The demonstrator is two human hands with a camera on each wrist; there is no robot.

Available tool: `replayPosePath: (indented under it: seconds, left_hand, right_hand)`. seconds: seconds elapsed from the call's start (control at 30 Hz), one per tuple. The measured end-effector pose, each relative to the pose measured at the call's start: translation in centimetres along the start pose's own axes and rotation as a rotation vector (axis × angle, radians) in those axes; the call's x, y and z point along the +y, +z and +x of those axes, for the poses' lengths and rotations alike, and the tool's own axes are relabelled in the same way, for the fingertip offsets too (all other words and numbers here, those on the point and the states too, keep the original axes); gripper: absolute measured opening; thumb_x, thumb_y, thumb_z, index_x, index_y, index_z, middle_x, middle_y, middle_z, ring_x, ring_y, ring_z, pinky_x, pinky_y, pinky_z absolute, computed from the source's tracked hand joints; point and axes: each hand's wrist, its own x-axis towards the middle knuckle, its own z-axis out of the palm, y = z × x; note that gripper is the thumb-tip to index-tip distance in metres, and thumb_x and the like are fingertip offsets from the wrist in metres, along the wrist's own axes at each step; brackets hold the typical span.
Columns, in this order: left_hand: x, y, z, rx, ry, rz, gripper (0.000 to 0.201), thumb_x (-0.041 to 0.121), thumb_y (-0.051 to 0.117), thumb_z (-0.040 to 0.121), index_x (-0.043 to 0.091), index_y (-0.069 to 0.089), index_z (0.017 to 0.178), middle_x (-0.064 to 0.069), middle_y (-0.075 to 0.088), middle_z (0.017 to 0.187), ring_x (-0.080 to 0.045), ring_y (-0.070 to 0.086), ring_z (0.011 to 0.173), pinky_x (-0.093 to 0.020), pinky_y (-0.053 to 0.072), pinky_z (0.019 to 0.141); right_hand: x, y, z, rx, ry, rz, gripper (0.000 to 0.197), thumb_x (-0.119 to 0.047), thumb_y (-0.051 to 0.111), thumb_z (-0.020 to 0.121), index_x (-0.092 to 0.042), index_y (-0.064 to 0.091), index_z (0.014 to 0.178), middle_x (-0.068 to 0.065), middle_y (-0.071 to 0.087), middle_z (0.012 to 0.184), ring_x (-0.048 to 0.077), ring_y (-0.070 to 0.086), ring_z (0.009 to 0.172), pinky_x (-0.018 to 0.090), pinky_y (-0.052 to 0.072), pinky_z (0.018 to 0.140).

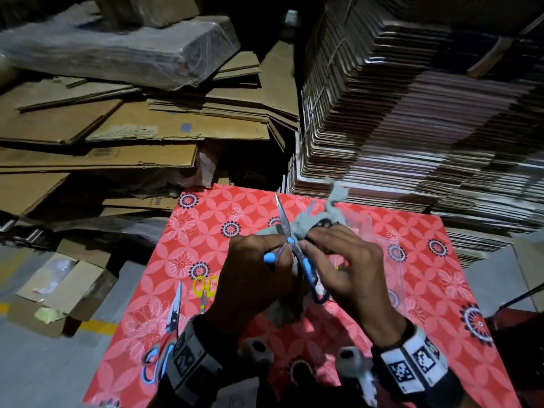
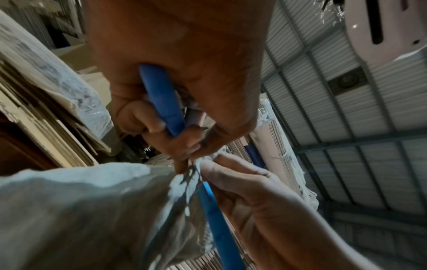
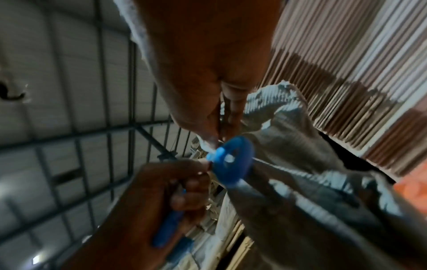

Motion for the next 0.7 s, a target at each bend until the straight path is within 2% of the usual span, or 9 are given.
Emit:
replayPosePath:
  seconds: [0.03,0.13,0.23,0.3,0.37,0.43,0.53,0.6,0.7]
  left_hand:
    - [-0.1,-0.1,0.0,0.013,-0.011,0.001,0.038,0.011,0.062,0.088,0.024,0.044,0.057,0.017,0.033,0.05,0.002,0.036,0.047,-0.011,0.024,0.055]
    - [0.0,-0.4,0.2,-0.006,0.012,0.012,0.038,0.014,0.06,0.089,0.024,0.04,0.058,0.012,0.03,0.051,-0.006,0.032,0.047,-0.017,0.023,0.054]
    - [0.3,-0.3,0.3,-0.013,0.026,0.006,0.04,0.006,0.062,0.088,0.017,0.042,0.056,0.009,0.034,0.052,-0.012,0.034,0.045,-0.016,0.024,0.053]
    - [0.5,-0.2,0.3,-0.007,0.021,0.008,0.039,0.003,0.063,0.087,0.011,0.044,0.054,0.008,0.035,0.051,-0.012,0.033,0.044,-0.013,0.022,0.053]
    - [0.5,-0.3,0.5,-0.001,0.021,0.023,0.039,0.002,0.064,0.087,0.01,0.044,0.054,0.009,0.033,0.051,-0.012,0.03,0.045,-0.012,0.021,0.053]
    - [0.6,-0.4,0.6,-0.003,0.031,0.024,0.039,0.003,0.064,0.087,0.011,0.043,0.055,0.008,0.032,0.052,-0.014,0.031,0.045,-0.018,0.025,0.051]
    - [0.8,-0.3,0.5,-0.018,0.044,0.016,0.038,0.011,0.062,0.088,0.011,0.044,0.055,0.006,0.033,0.051,-0.019,0.035,0.045,-0.035,0.031,0.047]
    - [0.9,-0.3,0.3,-0.015,0.037,0.003,0.038,0.011,0.062,0.088,0.012,0.045,0.054,0.007,0.034,0.051,-0.015,0.035,0.044,-0.037,0.032,0.048]
    - [1.4,-0.4,0.4,0.002,0.046,0.007,0.038,0.01,0.058,0.088,0.015,0.043,0.054,0.009,0.032,0.051,-0.013,0.033,0.044,-0.032,0.03,0.046]
  right_hand:
    - [-0.3,0.1,0.0,-0.014,-0.057,-0.028,0.002,-0.01,0.079,0.091,-0.012,0.079,0.09,-0.011,0.073,0.089,0.004,0.061,0.08,0.016,0.047,0.079]
    - [-0.1,0.4,-0.1,-0.01,-0.116,-0.079,0.008,-0.015,0.076,0.093,-0.011,0.078,0.087,-0.006,0.074,0.087,0.002,0.05,0.076,0.014,0.042,0.077]
    - [0.8,-0.1,0.3,0.041,-0.157,-0.119,0.007,-0.006,0.076,0.092,-0.006,0.076,0.085,0.0,0.072,0.084,0.01,0.052,0.073,0.013,0.04,0.078]
    - [1.0,-0.3,0.6,0.049,-0.168,-0.134,0.008,0.002,0.078,0.089,-0.003,0.074,0.085,0.002,0.07,0.083,0.01,0.047,0.074,0.014,0.039,0.078]
    - [0.8,-0.1,0.8,0.067,-0.189,-0.132,0.009,0.007,0.076,0.088,-0.001,0.073,0.084,0.003,0.069,0.082,0.01,0.045,0.076,0.017,0.04,0.077]
    - [0.8,0.0,0.9,0.088,-0.191,-0.112,0.008,0.005,0.074,0.091,0.001,0.073,0.084,0.006,0.069,0.082,0.015,0.049,0.076,0.022,0.043,0.076]
    - [1.1,-0.1,1.3,0.151,-0.154,-0.13,0.011,-0.003,0.071,0.095,0.0,0.073,0.084,0.006,0.07,0.084,0.019,0.06,0.077,0.024,0.049,0.077]
    - [1.0,-0.1,1.4,0.159,-0.135,-0.145,0.008,0.0,0.073,0.092,0.0,0.074,0.085,0.007,0.07,0.086,0.02,0.064,0.078,0.026,0.051,0.076]
    - [0.8,0.3,1.1,0.116,-0.14,-0.167,0.008,0.007,0.075,0.088,0.001,0.076,0.092,0.01,0.07,0.09,0.024,0.066,0.079,0.029,0.053,0.074]
